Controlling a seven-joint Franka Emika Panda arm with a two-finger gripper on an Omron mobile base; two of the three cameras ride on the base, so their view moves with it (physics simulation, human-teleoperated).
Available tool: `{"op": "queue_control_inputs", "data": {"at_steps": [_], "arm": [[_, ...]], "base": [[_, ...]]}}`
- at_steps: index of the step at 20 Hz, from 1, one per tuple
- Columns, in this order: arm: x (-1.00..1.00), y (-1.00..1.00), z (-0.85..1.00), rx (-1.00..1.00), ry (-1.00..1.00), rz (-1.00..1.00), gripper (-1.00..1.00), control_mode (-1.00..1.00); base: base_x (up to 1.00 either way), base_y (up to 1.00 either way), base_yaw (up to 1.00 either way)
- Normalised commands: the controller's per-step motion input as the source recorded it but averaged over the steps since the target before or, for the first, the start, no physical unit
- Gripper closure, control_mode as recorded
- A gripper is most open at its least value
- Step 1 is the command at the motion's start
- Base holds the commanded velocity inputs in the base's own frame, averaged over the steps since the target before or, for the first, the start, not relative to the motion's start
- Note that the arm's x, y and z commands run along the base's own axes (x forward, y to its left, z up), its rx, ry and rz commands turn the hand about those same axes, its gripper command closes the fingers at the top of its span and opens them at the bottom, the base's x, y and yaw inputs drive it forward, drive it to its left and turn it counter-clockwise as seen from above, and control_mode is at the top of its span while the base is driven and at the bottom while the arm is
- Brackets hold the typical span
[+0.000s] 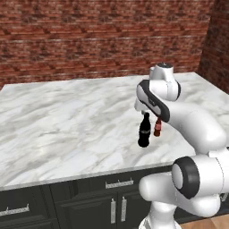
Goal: Place the large bottle from the dining counter next to the other large bottle outside the sink, and place the small bottle from the dining counter next to the other small bottle inside the sink.
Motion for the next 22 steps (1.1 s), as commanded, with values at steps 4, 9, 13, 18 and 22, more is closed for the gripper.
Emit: {"op": "queue_control_inputs", "data": {"at_steps": [4, 9, 13, 18, 22], "arm": [[0.22, -0.01, -0.06, 0.0, 0.01, 0.0, -1.0, -1.0], [0.05, 0.0, -0.18, 0.0, 0.01, 0.0, -1.0, -1.0], [0.08, 0.0, -0.21, 0.0, 0.02, 0.0, -1.0, -1.0], [0.15, 0.0, -0.11, 0.0, 0.01, 0.0, -1.0, -1.0], [0.19, 0.0, -0.05, 0.0, 0.0, 0.0, -1.0, -1.0]], "base": [[0.0, 0.0, 0.0], [0.0, 0.0, 0.0], [0.0, 0.0, 0.0], [0.0, 0.0, 0.0], [0.0, 0.0, 0.0]]}}
